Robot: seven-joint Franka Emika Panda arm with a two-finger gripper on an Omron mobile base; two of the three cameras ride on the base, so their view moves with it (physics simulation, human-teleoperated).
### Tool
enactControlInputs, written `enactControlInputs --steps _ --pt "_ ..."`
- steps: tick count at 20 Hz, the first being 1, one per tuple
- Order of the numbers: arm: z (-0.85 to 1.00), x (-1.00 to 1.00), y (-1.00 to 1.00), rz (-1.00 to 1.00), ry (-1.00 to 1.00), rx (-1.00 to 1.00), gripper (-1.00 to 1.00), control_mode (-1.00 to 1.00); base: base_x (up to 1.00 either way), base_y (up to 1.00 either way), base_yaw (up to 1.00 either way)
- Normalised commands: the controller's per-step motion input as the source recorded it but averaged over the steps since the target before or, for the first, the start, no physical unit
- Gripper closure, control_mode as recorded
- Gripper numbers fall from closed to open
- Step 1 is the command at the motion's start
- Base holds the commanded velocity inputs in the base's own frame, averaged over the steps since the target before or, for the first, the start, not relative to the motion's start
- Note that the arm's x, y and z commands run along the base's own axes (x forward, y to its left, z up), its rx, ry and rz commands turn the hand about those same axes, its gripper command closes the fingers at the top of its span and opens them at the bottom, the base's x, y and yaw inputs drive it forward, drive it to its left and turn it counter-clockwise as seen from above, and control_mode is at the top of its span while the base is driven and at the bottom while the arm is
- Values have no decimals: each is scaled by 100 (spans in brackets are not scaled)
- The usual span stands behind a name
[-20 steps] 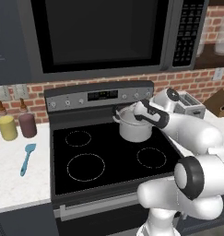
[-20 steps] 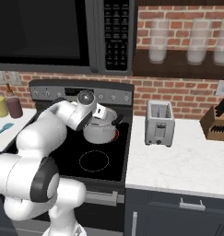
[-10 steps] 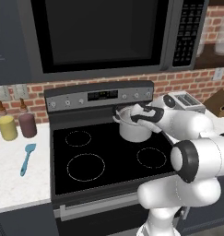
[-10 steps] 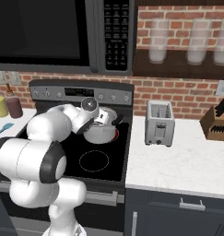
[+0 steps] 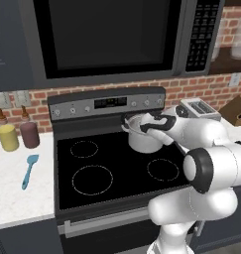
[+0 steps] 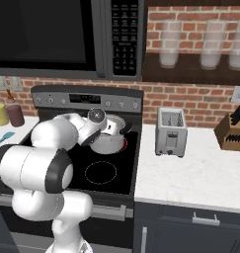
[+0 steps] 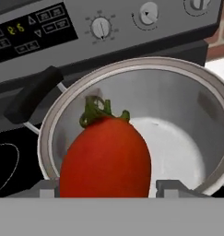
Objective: Put the broccoli and tomato in the pot. Retrieve the spatula and lightly stir the vegetables in the pot.
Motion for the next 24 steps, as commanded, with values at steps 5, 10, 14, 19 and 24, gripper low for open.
enactControlInputs --steps 5,10,14,19,24 --pt "29 0 -4 0 0 0 -100 -100 0 0 0" --pt "65 -2 -1 0 0 0 -100 -100 0 0 0" --pt "75 -59 0 0 -2 0 -100 -100 0 0 0" --pt "32 -100 1 -2 0 0 -100 -100 0 0 0" --pt "16 -100 19 -6 0 0 -100 -100 0 0 0"
